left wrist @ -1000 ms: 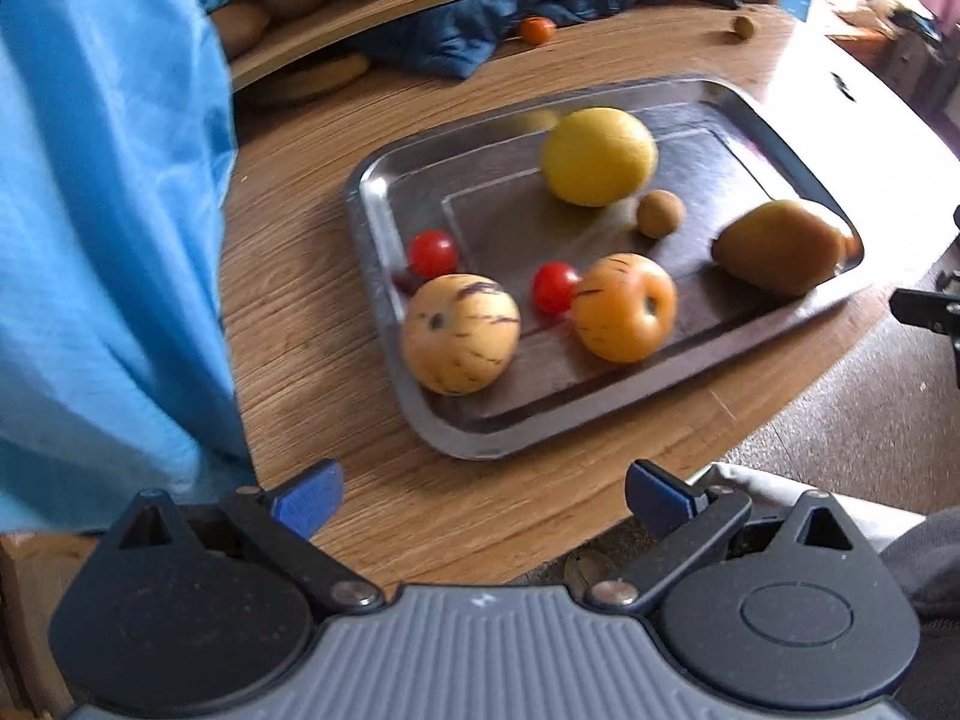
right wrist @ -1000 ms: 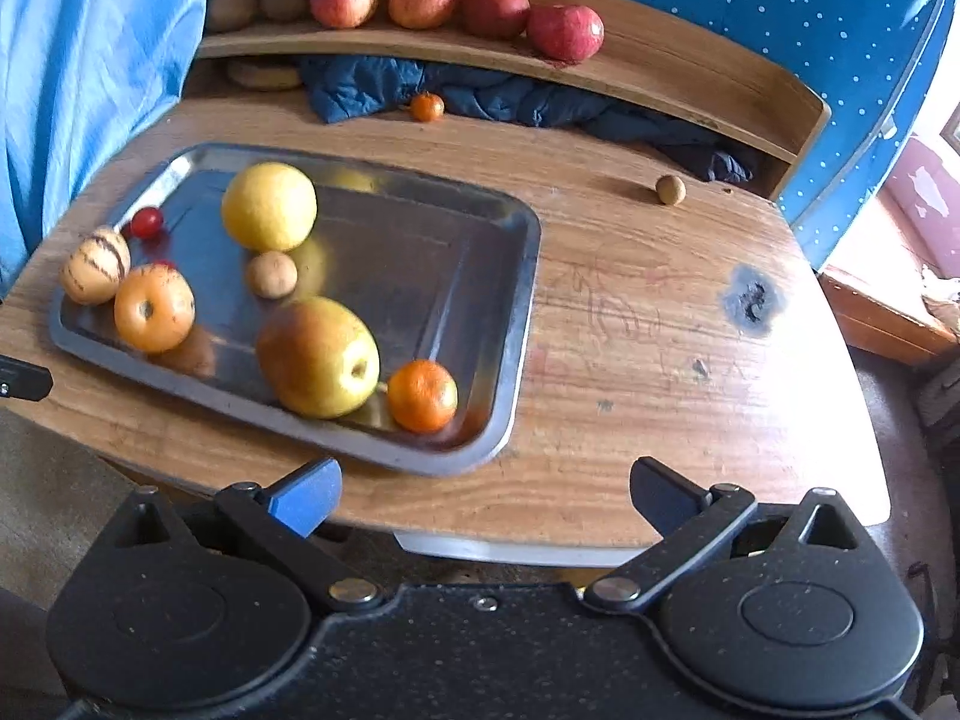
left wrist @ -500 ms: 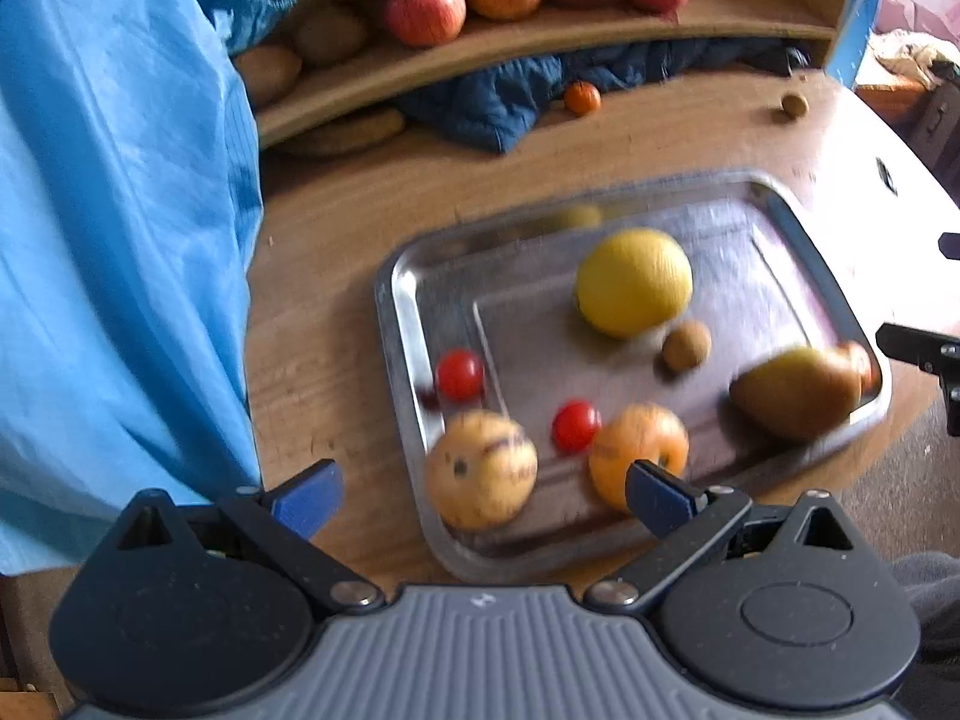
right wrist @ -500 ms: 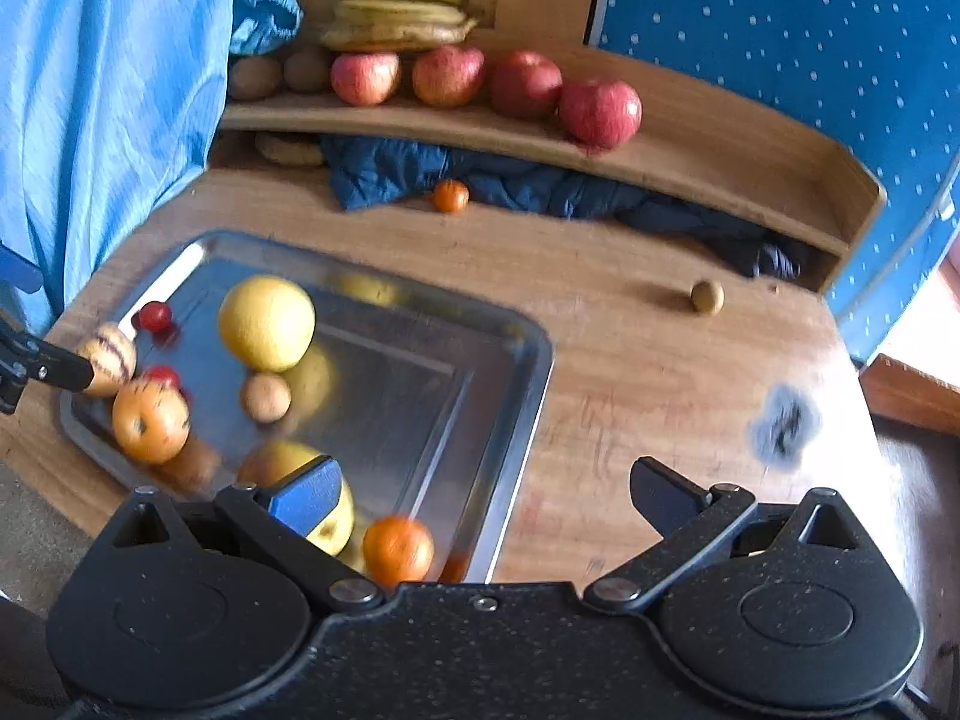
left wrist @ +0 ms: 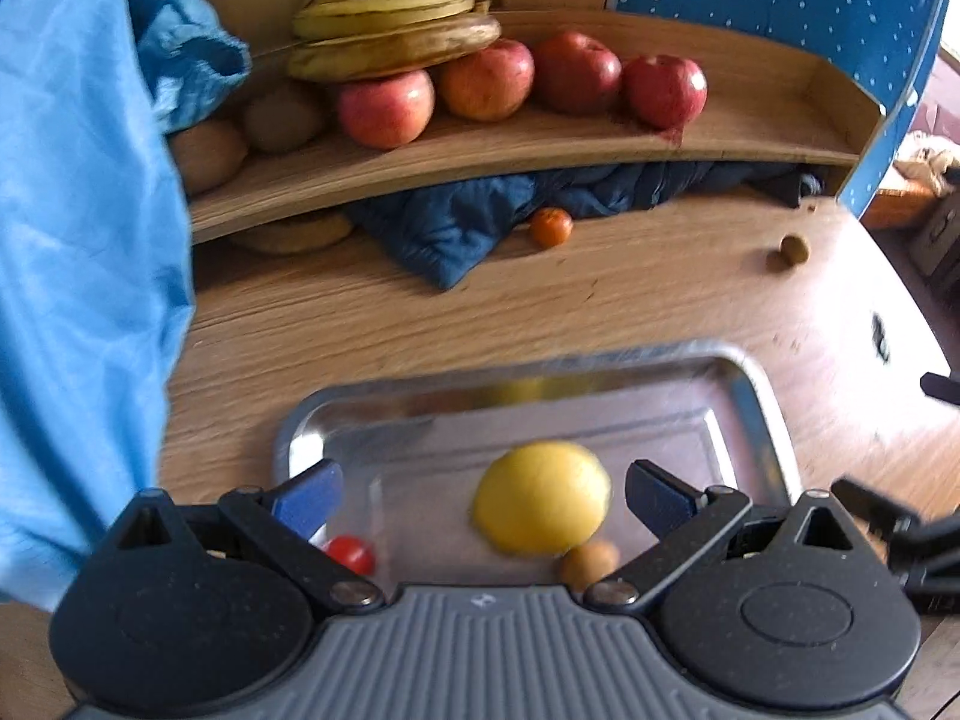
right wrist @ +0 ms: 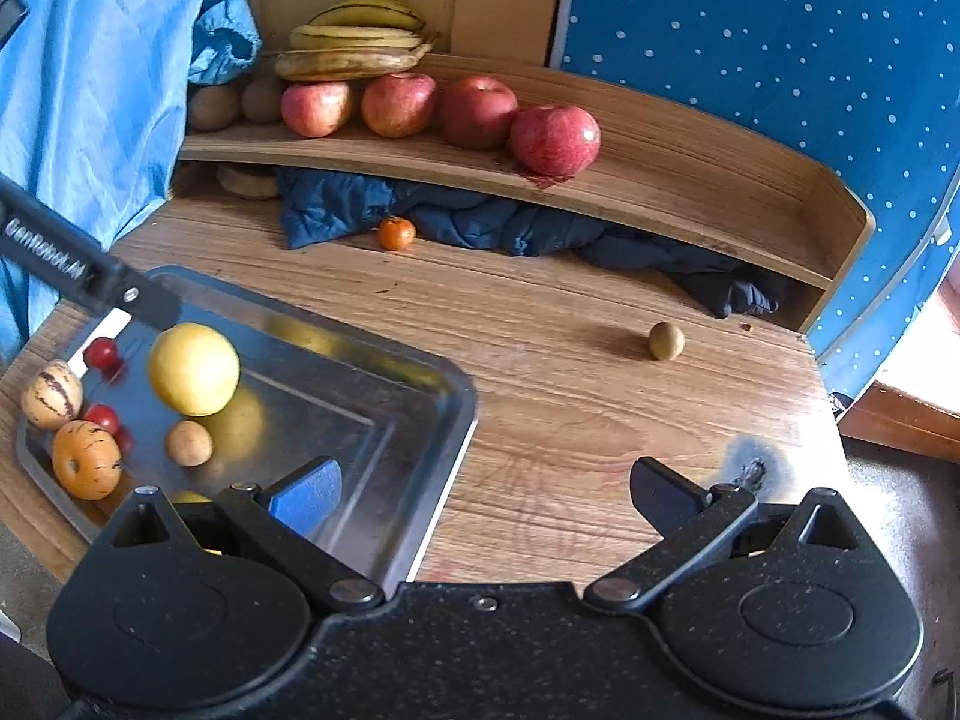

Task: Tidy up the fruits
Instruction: 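Withdraw both open tools from the tray toward the remaining loose fruits, then close left tool on a tangerine while right tool grasps a brown fruit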

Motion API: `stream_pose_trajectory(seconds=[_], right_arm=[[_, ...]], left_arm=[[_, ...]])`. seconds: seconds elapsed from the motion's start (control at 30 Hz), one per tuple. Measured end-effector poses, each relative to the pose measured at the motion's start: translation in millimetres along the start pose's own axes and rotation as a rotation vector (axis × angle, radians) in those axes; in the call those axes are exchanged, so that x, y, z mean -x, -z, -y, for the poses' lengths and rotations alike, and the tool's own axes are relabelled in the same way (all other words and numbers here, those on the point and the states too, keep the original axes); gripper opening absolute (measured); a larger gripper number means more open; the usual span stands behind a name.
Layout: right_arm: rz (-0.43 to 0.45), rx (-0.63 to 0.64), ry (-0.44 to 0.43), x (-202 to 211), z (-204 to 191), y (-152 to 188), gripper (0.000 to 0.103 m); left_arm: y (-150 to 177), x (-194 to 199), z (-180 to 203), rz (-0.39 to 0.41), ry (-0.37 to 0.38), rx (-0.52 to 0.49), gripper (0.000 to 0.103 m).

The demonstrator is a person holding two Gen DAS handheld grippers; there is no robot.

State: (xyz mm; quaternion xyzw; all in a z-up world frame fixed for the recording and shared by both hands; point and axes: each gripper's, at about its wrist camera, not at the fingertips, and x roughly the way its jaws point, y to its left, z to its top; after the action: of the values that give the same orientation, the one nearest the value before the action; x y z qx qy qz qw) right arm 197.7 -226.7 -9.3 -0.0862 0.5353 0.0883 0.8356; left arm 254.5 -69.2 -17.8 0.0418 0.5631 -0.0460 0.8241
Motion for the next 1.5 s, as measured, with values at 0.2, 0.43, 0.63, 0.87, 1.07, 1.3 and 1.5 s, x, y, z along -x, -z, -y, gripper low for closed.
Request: stream_pose_trajectory(seconds=[0.2, 0.43, 0.63, 0.87, 1.07, 1.3, 1.5], right_arm=[[0.004, -0.001, 0.004, -11, 22, -5, 0.102], [-0.008, -0.021, -0.007, -34, 49, -14, 0.102], [-0.031, -0.024, -0.026, -60, 71, -24, 0.102], [-0.028, -0.003, -0.025, -83, 94, -33, 0.102], [-0.022, -0.021, -0.041, -104, 113, -44, 0.102], [-0.058, -0.081, -0.083, -128, 130, -54, 0.101], [-0.085, -0.128, -0.108, -141, 137, -54, 0.093]], left_arm=[[-19, -14, 23, 0.024, 0.002, 0.023, 0.102], [-35, -35, 47, 0.002, 0.001, 0.024, 0.102], [-50, -55, 59, -0.013, -0.001, 0.035, 0.102], [-78, -79, 63, -0.003, 0.014, 0.084, 0.102], [-100, -101, 65, 0.001, -0.027, 0.112, 0.102], [-115, -120, 67, -0.011, -0.066, 0.129, 0.102], [-124, -129, 70, -0.009, -0.084, 0.141, 0.102]])
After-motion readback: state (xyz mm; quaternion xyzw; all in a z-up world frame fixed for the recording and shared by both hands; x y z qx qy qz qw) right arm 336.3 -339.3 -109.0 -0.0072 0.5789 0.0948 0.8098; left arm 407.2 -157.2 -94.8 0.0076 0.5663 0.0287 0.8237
